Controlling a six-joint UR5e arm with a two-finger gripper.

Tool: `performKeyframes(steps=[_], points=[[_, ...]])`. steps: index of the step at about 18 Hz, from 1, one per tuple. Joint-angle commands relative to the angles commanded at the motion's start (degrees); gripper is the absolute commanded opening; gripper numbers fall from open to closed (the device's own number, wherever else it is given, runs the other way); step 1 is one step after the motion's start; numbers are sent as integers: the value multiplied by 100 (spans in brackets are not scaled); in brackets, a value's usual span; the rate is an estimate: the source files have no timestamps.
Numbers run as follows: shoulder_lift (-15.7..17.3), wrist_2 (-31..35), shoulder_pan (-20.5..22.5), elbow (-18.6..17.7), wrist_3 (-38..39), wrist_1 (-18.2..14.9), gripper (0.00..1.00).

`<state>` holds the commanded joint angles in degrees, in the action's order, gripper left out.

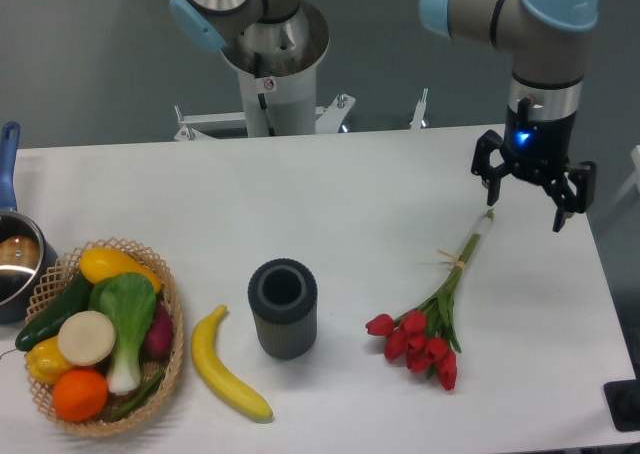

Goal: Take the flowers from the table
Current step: 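Move the open gripper down and over the red tulip stems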

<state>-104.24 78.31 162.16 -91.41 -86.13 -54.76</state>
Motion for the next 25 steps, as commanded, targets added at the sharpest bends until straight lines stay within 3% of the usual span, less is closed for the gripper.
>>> performKeyframes(steps=[11,16,25], points=[[-70,-9,-105,-131,140,44,100],[-193,-325,-211,-404,1001,623,100],[-421,-378,-343,-466,1300,624,100]])
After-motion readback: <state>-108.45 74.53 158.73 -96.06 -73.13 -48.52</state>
